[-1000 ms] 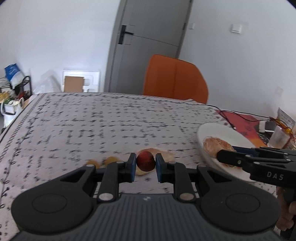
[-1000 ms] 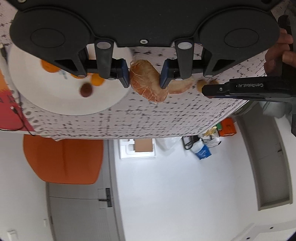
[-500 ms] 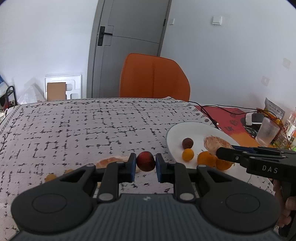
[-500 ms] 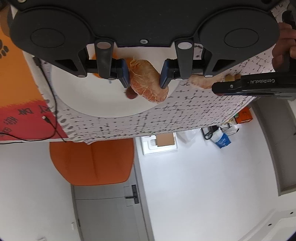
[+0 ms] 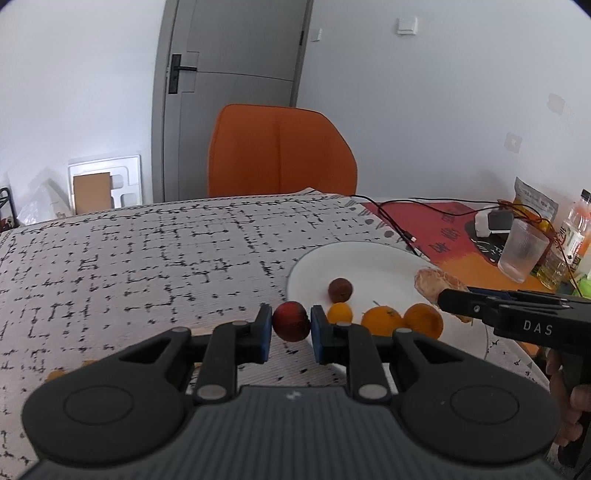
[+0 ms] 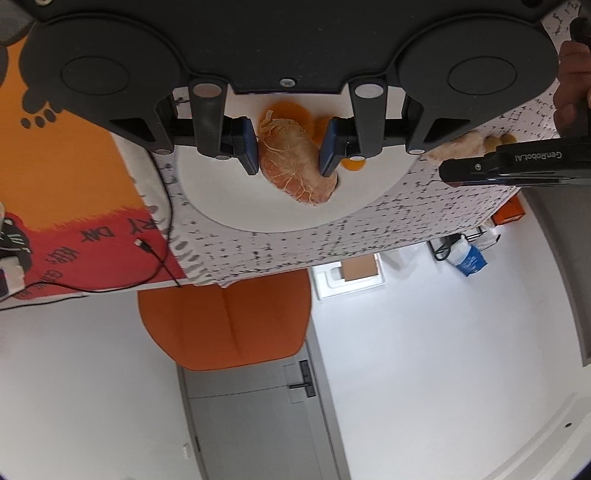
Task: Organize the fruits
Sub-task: 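Carry the pomelo segment onto the plate and open the right tool while the left tool releases the plum there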
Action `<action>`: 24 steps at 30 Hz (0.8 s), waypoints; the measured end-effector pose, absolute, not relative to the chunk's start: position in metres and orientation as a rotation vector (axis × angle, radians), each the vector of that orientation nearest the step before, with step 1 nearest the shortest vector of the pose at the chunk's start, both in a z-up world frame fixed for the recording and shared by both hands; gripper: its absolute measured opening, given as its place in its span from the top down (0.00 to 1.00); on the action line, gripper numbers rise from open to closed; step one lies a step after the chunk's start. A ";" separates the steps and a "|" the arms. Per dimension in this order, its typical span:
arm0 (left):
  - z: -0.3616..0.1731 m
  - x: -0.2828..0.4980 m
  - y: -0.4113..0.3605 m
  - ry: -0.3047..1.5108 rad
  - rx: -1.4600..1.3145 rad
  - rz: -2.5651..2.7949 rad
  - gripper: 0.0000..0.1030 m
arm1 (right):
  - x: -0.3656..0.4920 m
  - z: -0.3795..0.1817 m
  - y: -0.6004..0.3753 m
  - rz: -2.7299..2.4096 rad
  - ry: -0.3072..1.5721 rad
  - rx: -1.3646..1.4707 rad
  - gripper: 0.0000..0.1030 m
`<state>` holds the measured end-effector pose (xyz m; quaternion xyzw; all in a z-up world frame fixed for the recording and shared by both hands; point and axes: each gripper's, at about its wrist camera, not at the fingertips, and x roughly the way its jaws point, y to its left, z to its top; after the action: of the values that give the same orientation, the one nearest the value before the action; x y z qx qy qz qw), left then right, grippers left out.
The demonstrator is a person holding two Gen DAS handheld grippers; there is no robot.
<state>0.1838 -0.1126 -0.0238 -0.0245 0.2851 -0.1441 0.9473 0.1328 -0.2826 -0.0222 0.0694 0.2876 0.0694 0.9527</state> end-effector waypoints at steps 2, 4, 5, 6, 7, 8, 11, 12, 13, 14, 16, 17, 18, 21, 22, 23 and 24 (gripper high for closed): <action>-0.025 0.186 -0.118 0.584 -0.044 -0.299 0.80 | 0.132 -0.024 -0.288 0.127 0.588 0.150 0.68; -0.026 0.188 -0.123 0.588 -0.039 -0.307 0.80 | 0.132 -0.025 -0.293 0.117 0.588 0.156 0.68; -0.026 0.189 -0.125 0.589 -0.036 -0.311 0.80 | 0.132 -0.025 -0.295 0.112 0.588 0.159 0.67; -0.026 0.190 -0.128 0.590 -0.034 -0.315 0.80 | 0.132 -0.026 -0.297 0.107 0.588 0.162 0.68; -0.026 0.191 -0.130 0.590 -0.031 -0.319 0.80 | 0.132 -0.026 -0.298 0.101 0.587 0.164 0.67; -0.026 0.192 -0.133 0.591 -0.028 -0.324 0.80 | 0.132 -0.026 -0.300 0.095 0.585 0.167 0.67; -0.027 0.194 -0.140 0.591 -0.019 -0.334 0.80 | 0.133 -0.027 -0.304 0.080 0.579 0.178 0.67; -0.027 0.195 -0.142 0.592 -0.017 -0.336 0.80 | 0.133 -0.027 -0.305 0.080 0.576 0.182 0.67; -0.027 0.196 -0.143 0.594 -0.016 -0.336 0.80 | 0.134 -0.028 -0.306 0.080 0.574 0.185 0.66; -0.028 0.197 -0.145 0.599 -0.016 -0.335 0.79 | 0.136 -0.029 -0.306 0.082 0.573 0.188 0.64; -0.030 0.198 -0.147 0.603 -0.007 -0.319 0.76 | 0.138 -0.031 -0.306 0.067 0.575 0.190 0.45; -0.030 0.198 -0.148 0.604 0.000 -0.309 0.76 | 0.138 -0.031 -0.305 0.068 0.579 0.188 0.44; -0.031 0.198 -0.148 0.605 0.005 -0.306 0.75 | 0.138 -0.031 -0.305 0.079 0.576 0.189 0.41; -0.031 0.196 -0.143 0.618 0.004 -0.297 0.69 | 0.135 -0.030 -0.301 0.085 0.573 0.180 0.37; -0.031 0.196 -0.141 0.623 0.001 -0.291 0.67 | 0.134 -0.030 -0.300 0.087 0.574 0.180 0.37; -0.031 0.195 -0.137 0.624 -0.003 -0.287 0.63 | 0.133 -0.030 -0.300 0.091 0.576 0.182 0.37; -0.030 0.193 -0.134 0.622 -0.007 -0.282 0.58 | 0.132 -0.029 -0.299 0.095 0.576 0.185 0.36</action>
<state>0.1934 -0.1339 -0.0305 -0.0036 0.3048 -0.1384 0.9423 0.1324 -0.2988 -0.0294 0.0908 0.2836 0.0470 0.9535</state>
